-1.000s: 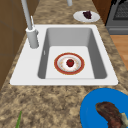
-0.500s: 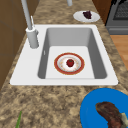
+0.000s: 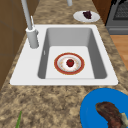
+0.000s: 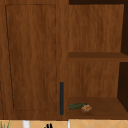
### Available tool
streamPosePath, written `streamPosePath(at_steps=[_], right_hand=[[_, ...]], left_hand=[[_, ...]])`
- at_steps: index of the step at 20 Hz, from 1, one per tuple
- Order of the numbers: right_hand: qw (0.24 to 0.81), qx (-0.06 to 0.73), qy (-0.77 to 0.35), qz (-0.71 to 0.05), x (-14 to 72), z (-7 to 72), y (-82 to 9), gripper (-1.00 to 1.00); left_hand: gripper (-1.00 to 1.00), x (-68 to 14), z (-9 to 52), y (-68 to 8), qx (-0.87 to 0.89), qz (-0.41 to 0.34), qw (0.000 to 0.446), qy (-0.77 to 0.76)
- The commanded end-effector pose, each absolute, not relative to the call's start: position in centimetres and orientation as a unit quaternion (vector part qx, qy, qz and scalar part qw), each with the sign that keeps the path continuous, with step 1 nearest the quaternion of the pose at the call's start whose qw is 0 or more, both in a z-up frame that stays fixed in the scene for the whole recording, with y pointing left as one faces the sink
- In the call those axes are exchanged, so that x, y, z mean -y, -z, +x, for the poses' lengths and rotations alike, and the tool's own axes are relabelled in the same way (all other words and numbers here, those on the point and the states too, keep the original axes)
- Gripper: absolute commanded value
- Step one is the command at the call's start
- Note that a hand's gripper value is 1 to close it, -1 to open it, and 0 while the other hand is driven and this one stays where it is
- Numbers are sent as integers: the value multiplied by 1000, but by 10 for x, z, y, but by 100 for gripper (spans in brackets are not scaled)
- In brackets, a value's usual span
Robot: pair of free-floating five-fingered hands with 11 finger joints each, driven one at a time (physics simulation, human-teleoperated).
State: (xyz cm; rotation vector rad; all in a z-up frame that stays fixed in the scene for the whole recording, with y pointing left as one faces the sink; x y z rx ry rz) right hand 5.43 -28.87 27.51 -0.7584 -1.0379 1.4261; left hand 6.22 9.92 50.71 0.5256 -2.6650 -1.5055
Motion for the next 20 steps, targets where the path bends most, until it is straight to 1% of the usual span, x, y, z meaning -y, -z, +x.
streamPosePath(at_steps=[1,8,20], right_hand=[[574,443,-608,-324,289,54,-275,0],[574,443,-608,-324,289,54,-275,0],[574,443,-608,-324,289,54,-275,0]], left_hand=[[-100,-104,69,-507,887,158,35,432],[-100,-109,98,-508,890,176,13,420],[-100,-116,144,-508,895,177,12,409]])
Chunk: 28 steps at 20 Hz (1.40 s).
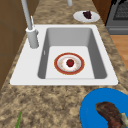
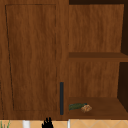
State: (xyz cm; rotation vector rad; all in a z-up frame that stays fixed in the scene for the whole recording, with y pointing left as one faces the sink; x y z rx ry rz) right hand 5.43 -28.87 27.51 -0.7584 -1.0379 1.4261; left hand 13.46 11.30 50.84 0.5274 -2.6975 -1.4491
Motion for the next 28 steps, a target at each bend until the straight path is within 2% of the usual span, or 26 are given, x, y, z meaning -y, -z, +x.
streamPosePath(at_steps=[1,7,17,20,28], right_hand=[[574,443,-608,-324,289,54,-275,0],[574,443,-608,-324,289,54,-275,0],[574,443,-608,-324,289,54,-275,0],[574,443,-608,-324,289,54,-275,0],[574,443,-608,-324,289,54,-275,0]], left_hand=[[-100,-118,147,-508,896,177,12,408],[-100,-123,167,-509,898,178,10,402],[-100,-136,177,-509,901,172,38,398],[-100,-132,177,-510,875,169,17,453],[-100,-116,165,-531,884,187,7,428]])
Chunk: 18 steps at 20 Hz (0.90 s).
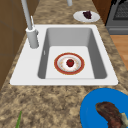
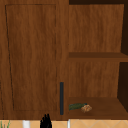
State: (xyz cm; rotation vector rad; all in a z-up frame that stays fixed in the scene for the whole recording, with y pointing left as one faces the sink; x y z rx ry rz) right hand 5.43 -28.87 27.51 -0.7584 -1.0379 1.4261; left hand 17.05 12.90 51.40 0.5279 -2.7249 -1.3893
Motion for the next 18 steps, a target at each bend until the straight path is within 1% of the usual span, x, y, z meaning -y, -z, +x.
streamPosePath(at_steps=[1,5,10,18], right_hand=[[574,443,-608,-324,289,54,-275,0],[574,443,-608,-324,289,54,-275,0],[574,443,-608,-324,289,54,-275,0],[574,443,-608,-324,289,54,-275,0]], left_hand=[[-100,-107,157,-540,887,189,0,422],[-100,-86,148,-556,894,185,5,408],[-100,-76,140,-560,903,187,32,385],[-100,-63,126,-567,906,187,37,378]])
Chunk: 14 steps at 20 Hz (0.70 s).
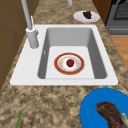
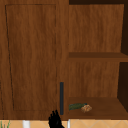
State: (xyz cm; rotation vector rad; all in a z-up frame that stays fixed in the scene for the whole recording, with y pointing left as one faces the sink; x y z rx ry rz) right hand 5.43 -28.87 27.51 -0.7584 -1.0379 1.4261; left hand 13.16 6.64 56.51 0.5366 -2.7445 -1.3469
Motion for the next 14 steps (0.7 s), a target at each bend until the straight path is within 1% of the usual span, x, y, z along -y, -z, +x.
streamPosePath(at_steps=[1,6,9,14], right_hand=[[574,443,-608,-324,289,54,-275,0],[574,443,-608,-324,289,54,-275,0],[574,443,-608,-324,289,54,-275,0],[574,443,-608,-324,289,54,-275,0]], left_hand=[[-100,-62,124,-568,906,187,37,377],[-100,-66,115,-586,904,191,19,382],[-100,-64,108,-593,907,193,32,373],[-100,-60,98,-599,910,198,32,364]])
